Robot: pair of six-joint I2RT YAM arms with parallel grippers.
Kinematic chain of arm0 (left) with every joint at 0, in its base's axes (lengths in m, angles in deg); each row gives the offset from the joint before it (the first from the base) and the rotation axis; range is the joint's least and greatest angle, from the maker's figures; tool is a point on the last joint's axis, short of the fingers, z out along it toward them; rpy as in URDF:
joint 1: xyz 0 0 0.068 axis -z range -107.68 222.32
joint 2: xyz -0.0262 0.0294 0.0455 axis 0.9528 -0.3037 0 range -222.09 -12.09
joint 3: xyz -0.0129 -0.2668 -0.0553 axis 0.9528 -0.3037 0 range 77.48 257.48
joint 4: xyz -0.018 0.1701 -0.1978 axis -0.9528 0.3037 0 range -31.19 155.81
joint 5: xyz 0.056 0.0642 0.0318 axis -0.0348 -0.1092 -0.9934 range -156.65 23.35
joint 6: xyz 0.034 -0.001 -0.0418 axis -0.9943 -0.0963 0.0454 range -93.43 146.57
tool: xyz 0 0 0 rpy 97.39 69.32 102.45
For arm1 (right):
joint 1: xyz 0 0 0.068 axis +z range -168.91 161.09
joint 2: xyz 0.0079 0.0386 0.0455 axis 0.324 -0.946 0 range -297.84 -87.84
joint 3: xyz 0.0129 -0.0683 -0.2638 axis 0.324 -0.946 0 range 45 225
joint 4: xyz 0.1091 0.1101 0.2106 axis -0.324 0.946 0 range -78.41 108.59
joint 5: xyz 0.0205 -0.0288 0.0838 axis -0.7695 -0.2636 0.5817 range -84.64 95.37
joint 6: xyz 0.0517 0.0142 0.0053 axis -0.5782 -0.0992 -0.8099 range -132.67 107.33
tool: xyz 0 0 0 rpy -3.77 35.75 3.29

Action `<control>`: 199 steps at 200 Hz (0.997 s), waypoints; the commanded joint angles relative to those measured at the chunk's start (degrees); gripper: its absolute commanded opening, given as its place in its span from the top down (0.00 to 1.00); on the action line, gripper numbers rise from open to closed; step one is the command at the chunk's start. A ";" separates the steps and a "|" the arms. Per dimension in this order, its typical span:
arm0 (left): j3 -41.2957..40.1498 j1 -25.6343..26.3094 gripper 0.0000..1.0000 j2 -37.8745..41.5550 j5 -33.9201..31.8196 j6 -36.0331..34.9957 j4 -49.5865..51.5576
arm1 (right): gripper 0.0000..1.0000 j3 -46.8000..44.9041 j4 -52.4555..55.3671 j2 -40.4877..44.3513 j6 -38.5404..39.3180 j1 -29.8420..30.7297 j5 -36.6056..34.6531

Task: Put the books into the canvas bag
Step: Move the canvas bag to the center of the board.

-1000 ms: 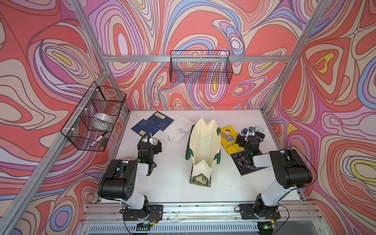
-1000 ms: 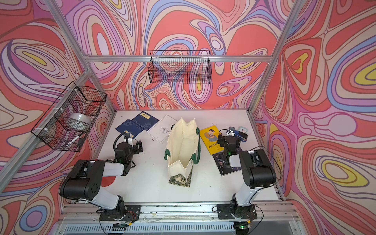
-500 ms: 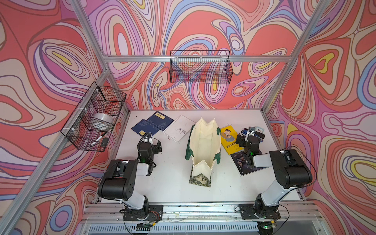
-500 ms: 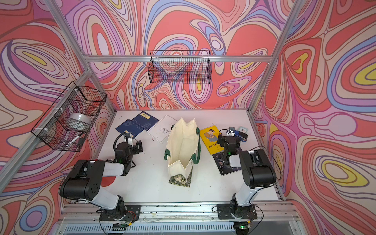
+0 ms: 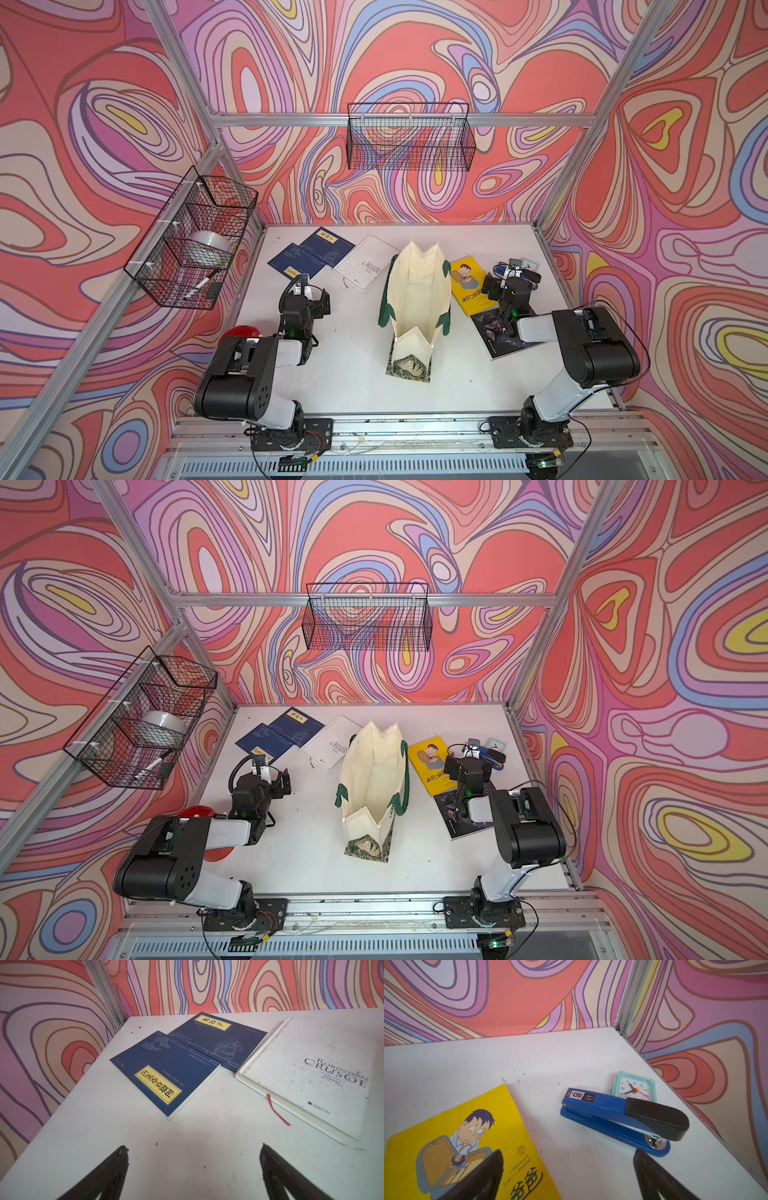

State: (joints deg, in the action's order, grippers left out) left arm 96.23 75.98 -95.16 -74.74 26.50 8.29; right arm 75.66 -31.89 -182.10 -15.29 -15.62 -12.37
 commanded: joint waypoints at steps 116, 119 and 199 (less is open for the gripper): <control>51.57 9.32 0.06 -12.29 2.02 6.71 63.49 | 0.14 61.84 67.75 -3.32 -13.96 17.80 6.52; 53.30 9.29 0.06 -13.83 2.43 7.28 64.89 | 0.14 63.14 68.53 -3.93 -14.18 18.64 6.52; 94.50 10.12 0.10 -48.48 6.41 9.35 89.71 | 0.19 89.41 81.00 -22.96 -15.05 36.21 6.19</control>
State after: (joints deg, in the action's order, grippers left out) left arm 182.84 85.88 -138.09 -68.47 35.83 87.08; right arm 159.85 43.10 -200.74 -29.93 17.93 -5.55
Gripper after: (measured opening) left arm 0.900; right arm 0.808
